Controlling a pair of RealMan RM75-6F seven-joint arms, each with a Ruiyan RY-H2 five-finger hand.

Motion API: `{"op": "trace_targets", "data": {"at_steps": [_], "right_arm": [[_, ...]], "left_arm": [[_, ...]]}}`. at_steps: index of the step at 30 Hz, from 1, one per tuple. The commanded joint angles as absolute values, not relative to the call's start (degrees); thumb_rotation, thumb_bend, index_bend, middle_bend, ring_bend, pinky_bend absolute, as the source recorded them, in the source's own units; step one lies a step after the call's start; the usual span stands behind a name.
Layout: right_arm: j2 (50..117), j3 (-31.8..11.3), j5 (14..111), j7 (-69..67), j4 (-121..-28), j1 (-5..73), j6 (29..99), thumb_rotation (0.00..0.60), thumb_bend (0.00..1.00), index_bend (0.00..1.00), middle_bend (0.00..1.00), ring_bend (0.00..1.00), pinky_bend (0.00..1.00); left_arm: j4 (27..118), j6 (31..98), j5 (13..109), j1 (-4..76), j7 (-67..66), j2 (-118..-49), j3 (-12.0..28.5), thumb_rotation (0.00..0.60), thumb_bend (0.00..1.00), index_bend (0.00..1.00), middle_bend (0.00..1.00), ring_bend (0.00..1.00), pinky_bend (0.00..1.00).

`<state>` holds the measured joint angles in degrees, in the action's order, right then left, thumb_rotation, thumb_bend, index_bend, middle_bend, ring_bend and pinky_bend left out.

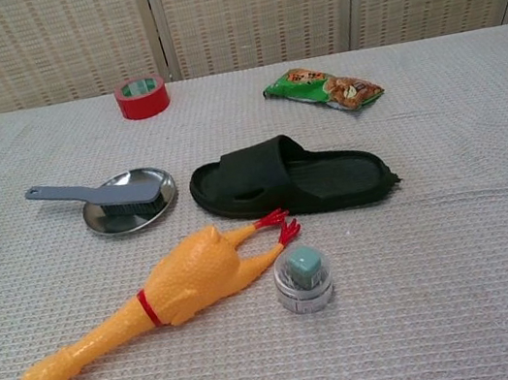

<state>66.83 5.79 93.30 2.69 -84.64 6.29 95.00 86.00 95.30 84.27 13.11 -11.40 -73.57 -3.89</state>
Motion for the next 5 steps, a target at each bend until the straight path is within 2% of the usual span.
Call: {"op": "trace_targets", "data": {"at_steps": [1,5], "right_arm": [[66.5,6.0,94.6,1.6,-84.5,5.6,95.2,0.600,0.18,0.00,0.00,0.00,0.00],[65.6,6.1,96.2,0.3,-85.3,4.9,95.9,0.600,0.18,0.00,0.00,0.00,0.00]], "left_arm": [[79.6,101.7,86.3,5.1,-2.7,-74.0,-5.5,0.600,0.45,0.00,0.00,0.01,0.24],[81.1,100.5,87.2,4.5,-4.3,-73.3,-5.8,0.600,0.45,0.00,0.00,0.01,0.24]]}}
